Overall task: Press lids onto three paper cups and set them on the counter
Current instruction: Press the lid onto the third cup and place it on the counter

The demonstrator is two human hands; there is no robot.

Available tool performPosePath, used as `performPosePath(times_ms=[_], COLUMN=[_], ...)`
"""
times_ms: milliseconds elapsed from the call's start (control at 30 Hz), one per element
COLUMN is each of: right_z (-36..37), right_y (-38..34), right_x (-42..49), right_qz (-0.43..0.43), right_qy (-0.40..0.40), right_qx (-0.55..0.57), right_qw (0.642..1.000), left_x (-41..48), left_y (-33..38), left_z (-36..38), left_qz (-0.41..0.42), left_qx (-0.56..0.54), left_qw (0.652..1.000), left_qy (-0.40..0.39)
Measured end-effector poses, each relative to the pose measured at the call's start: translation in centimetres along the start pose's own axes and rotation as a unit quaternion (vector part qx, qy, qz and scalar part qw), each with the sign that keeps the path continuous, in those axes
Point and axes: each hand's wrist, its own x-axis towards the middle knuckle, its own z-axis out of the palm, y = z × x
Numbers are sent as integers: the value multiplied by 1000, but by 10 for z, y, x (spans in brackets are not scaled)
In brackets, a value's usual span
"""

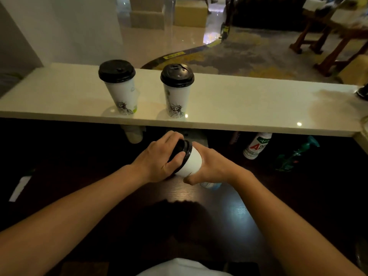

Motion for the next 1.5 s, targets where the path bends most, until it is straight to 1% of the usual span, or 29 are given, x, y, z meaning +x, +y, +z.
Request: performPosePath(times_ms=[133, 267, 333, 400, 467, 500, 533, 567, 633, 700, 733, 767, 800, 833, 867, 900, 933, 967, 1033, 1133, 1200, 1267, 1300, 1333, 1367, 1400, 1433, 1467, 1500], right_z=[3, 6, 6, 7, 11, 14, 18, 21, 28, 34, 36, 38, 38, 38, 36, 34, 32, 31, 31, 34, 38, 39, 39, 39, 40, 41, 42, 44, 46], right_y=[-9, -15, -18, -21, -22, -21, -20, -19, -16, -13, -12, -11, -11, -11, -11, -10, -10, -8, -5, -3, -2, -2, -3, -4, -5, -5, -4, -3, -1], right_x=[8, 11, 11, 12, 13, 14, 15, 16, 18, 20, 20, 20, 20, 20, 20, 20, 19, 18, 15, 11, 9, 7, 6, 6, 6, 6, 7, 7, 8], right_qz=[-1, -9, -13, -14, -12, -12, -13, -15, -19, -31, -38, -39, -35, -24, -7, 10, 21, 23, 14, 11, 18, 17, 18, 18, 16, 9, -1, -8, -13], right_qy=[22, 31, 45, 65, 87, 97, 105, 111, 117, 123, 127, 128, 125, 119, 110, 103, 96, 90, 79, 78, 86, 98, 109, 122, 135, 147, 154, 156, 159], right_qx=[-55, -120, -161, -196, -235, -256, -277, -299, -343, -381, -395, -401, -395, -372, -331, -275, -211, -151, -66, -21, -16, -48, -84, -129, -183, -241, -289, -322, -341], right_qw=[998, 992, 986, 978, 968, 962, 955, 948, 932, 916, 909, 906, 910, 920, 937, 956, 972, 984, 995, 997, 996, 994, 990, 984, 974, 959, 945, 934, 926], left_x=[-6, -8, -5, 2, 12, 16, 20, 24, 28, 26, 26, 25, 23, 21, 16, 11, 5, 0, -6, -10, -10, -6, -3, 3, 9, 16, 21, 24, 26], left_y=[-5, -2, 1, 6, 8, 8, 9, 9, 9, 9, 8, 9, 10, 8, 5, 2, 1, 0, -4, -7, -6, 1, 5, 8, 12, 13, 15, 16, 16], left_z=[3, 5, 7, 7, 8, 8, 6, 4, 1, -1, 0, 2, 3, 7, 11, 14, 15, 12, 9, 6, 4, 6, 9, 11, 13, 15, 15, 15, 15], left_qz=[-74, -142, -186, -247, -342, -396, -445, -486, -540, -560, -564, -563, -551, -514, -460, -380, -306, -256, -181, -113, -115, -155, -197, -262, -342, -424, -495, -542, -567], left_qx=[-50, -66, -86, -94, -76, -76, -101, -150, -248, -299, -305, -294, -265, -199, -124, -58, -34, -40, -35, -11, -19, -24, -27, -30, -37, -59, -111, -177, -222], left_qw=[995, 987, 978, 963, 936, 915, 888, 858, 797, 763, 758, 763, 783, 826, 874, 921, 951, 966, 983, 993, 993, 988, 980, 965, 939, 902, 857, 812, 781], left_qy=[38, 42, 46, 49, 17, -16, -50, -78, -107, -121, -120, -119, -116, -116, -94, -64, -35, -11, 13, 15, 8, 8, 9, 0, -22, -57, -93, -122, -140])
